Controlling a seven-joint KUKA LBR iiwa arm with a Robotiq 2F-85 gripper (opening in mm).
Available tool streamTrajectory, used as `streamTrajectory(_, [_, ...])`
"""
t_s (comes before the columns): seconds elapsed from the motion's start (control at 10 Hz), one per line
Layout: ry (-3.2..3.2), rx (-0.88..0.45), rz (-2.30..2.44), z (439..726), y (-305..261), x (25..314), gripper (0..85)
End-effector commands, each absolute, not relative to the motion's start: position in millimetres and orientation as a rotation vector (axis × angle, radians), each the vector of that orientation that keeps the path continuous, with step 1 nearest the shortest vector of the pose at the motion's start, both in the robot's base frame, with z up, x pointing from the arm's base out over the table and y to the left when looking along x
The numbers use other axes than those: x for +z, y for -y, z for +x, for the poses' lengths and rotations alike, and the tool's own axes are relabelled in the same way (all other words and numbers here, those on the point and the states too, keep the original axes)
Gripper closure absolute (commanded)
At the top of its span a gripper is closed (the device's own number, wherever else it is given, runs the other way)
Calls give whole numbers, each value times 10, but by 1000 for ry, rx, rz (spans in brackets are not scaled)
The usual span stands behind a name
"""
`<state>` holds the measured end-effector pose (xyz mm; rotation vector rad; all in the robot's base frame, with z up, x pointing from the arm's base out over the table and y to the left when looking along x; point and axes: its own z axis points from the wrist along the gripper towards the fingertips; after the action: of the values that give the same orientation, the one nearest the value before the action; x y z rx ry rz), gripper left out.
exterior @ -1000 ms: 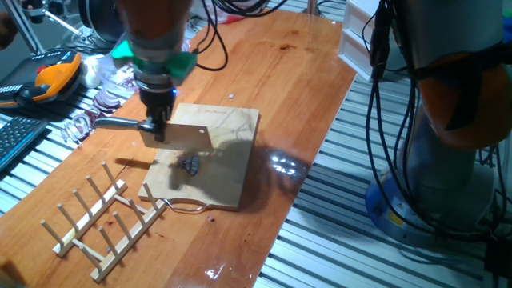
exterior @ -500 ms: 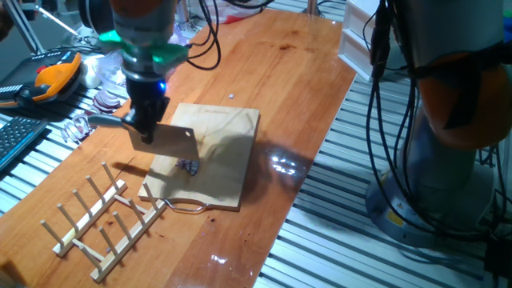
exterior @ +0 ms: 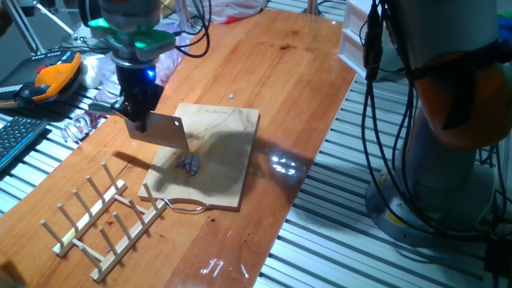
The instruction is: Chop the onions
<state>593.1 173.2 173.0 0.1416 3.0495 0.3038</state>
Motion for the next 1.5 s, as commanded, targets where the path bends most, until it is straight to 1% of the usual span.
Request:
streamTrajectory(0.0, [-3051,283,148,5933,-1725,1728,850])
streamTrajectory(0.1, [-3057,189,147,5933,-1725,1728,850])
streamTrajectory(0.2, [-3054,142,94,5933,-1725,1728,850])
streamTrajectory(0.5, [-3045,102,-122,5933,-1725,1728,850])
streamTrajectory(0.6, [-3067,142,-135,5933,-1725,1728,850])
streamTrajectory(0.8, [-3075,164,-129,5933,-1725,1728,850])
streamTrajectory(0.9, [-3082,164,-68,5939,-1787,1743,850])
streamTrajectory(1.0, [-3084,165,-16,5967,-1965,1778,850])
streamTrajectory(1.1, [-3071,206,31,6012,-2088,1787,850])
streamTrajectory(1.3, [-3004,389,88,6171,-2112,1720,850])
streamTrajectory(1.4, [-2994,357,74,6219,-2114,1695,850])
